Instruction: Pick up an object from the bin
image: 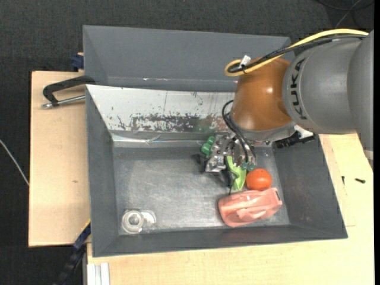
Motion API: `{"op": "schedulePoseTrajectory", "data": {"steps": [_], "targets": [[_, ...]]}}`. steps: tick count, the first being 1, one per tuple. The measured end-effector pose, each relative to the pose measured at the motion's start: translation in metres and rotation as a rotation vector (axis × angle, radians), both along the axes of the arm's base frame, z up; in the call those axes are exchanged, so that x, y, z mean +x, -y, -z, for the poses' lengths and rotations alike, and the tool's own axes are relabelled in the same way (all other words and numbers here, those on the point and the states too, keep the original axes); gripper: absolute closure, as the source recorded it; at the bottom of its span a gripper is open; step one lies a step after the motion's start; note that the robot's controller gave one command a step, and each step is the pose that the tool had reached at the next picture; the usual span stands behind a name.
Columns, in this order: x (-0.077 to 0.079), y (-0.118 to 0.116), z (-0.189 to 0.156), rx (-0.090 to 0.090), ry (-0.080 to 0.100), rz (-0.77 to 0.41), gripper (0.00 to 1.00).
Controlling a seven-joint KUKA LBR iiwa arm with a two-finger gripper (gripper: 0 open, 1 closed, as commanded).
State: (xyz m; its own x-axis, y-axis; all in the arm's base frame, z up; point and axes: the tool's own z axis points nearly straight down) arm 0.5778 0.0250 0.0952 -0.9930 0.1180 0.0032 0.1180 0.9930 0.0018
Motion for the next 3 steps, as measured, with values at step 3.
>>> {"op": "schedulePoseTrajectory", "data": {"steps": [3], "targets": [[0.000,0.000,-0.029,-0.001,0.000,0.000,1.00]]}}
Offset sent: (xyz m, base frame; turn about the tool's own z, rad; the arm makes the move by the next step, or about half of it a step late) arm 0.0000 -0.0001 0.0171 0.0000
